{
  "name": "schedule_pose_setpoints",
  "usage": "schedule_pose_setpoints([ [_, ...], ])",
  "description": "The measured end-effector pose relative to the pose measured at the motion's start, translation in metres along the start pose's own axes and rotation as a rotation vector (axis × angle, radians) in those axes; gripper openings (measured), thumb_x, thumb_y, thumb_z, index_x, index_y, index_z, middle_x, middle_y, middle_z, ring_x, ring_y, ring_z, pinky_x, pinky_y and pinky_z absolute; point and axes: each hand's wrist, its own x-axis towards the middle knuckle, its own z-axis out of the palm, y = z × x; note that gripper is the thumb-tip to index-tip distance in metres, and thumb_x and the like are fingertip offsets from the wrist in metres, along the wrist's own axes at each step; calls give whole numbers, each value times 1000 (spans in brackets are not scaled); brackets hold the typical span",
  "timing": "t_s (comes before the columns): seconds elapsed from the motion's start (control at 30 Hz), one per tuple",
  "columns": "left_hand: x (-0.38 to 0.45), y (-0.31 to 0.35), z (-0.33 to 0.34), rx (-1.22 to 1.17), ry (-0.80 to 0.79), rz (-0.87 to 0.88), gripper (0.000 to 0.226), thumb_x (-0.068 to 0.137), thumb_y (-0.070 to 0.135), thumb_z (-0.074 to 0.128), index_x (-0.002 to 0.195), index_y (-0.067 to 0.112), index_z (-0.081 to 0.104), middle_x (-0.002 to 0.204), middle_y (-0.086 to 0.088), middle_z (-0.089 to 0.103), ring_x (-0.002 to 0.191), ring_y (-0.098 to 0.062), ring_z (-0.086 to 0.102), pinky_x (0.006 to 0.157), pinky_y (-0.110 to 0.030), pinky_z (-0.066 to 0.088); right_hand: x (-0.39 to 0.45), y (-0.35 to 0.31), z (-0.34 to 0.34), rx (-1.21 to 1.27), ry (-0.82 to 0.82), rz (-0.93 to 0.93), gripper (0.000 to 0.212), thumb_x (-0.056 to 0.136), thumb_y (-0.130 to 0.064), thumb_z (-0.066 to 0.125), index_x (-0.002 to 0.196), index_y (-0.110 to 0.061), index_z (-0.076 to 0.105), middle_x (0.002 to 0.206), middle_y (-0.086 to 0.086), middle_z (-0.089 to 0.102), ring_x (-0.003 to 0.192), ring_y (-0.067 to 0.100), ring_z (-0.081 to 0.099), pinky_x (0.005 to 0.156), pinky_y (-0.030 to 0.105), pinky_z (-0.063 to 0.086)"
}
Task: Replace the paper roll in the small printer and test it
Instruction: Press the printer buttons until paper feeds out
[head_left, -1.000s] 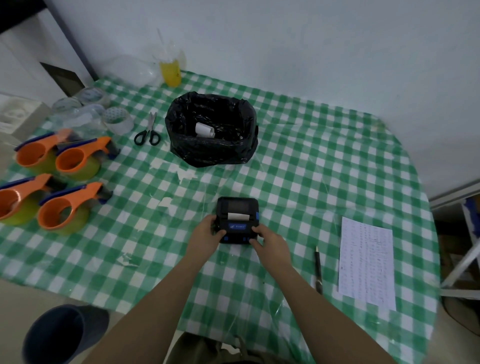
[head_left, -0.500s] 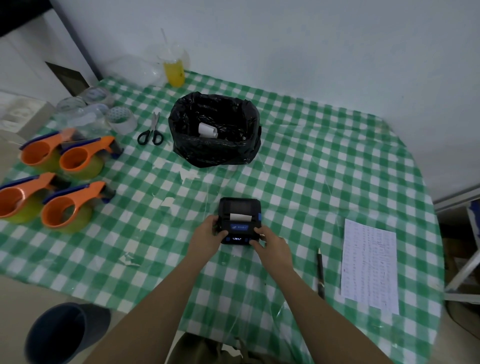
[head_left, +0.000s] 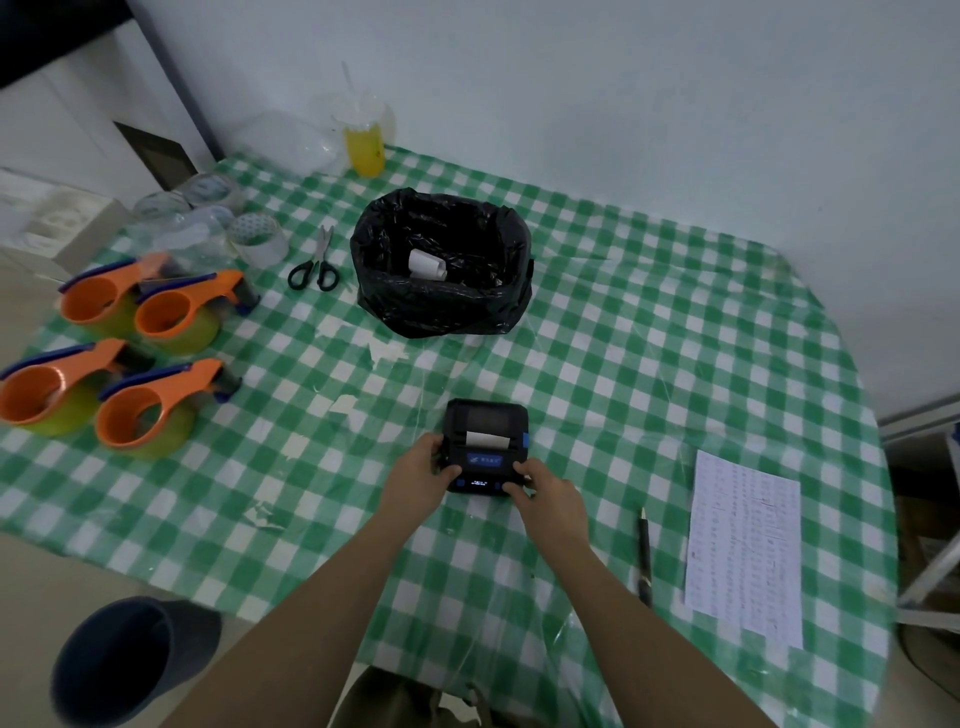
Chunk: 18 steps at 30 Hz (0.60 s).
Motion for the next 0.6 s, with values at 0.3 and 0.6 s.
schedule_pose_setpoints([
  [0.3, -1, 0, -1, 26, 3, 12, 41, 82, 11, 65, 120, 8, 50, 122, -14, 63, 110, -30, 61, 97, -48, 49, 1, 0, 0, 30, -6, 25, 32, 87, -29, 62, 117, -18, 56, 113, 7, 69, 93, 25, 66, 77, 34, 53],
  [0.6, -1, 2, -1, 26, 0, 9, 39, 82, 10, 64, 119, 8, 51, 122, -14, 63, 111, -29, 61, 98, -47, 48, 0, 0, 0, 51, -7, 37, 33, 87, -29, 62, 117, -18, 56, 114, 7, 69, 95, 25, 66, 78, 35, 54],
])
